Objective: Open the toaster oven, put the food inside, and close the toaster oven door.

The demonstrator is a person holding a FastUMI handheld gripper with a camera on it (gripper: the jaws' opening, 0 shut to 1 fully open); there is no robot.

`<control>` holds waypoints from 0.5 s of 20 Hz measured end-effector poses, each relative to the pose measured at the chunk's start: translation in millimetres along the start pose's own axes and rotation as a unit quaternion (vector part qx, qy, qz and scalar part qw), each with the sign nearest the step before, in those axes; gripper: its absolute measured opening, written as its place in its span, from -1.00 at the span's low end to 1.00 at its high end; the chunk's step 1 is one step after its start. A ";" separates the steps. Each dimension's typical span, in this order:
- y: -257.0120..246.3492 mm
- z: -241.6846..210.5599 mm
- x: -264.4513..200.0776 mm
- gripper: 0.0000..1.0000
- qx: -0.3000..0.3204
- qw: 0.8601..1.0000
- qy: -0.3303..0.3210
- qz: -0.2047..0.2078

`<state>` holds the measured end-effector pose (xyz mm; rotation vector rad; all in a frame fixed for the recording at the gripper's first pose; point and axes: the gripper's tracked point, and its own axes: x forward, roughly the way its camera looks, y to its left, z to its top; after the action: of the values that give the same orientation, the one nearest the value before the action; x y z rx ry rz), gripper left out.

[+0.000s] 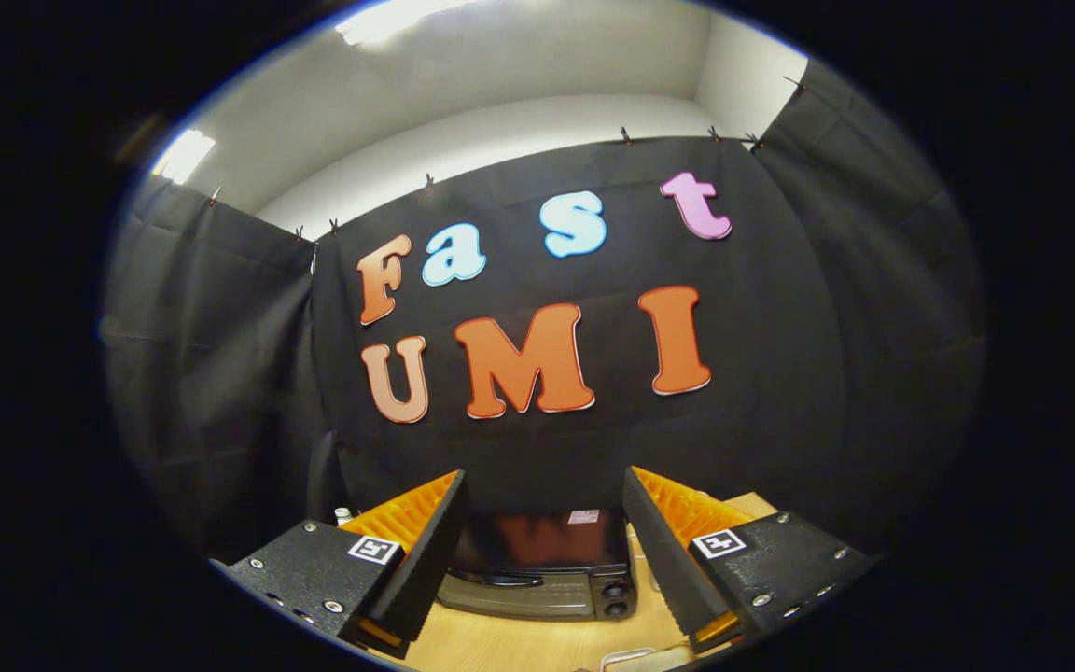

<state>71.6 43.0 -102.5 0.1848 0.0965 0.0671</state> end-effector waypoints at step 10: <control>50.3 -137.4 82.5 0.96 -0.038 0.993 0.109 0.006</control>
<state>136.7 123.4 -234.9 0.1014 0.3100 0.1020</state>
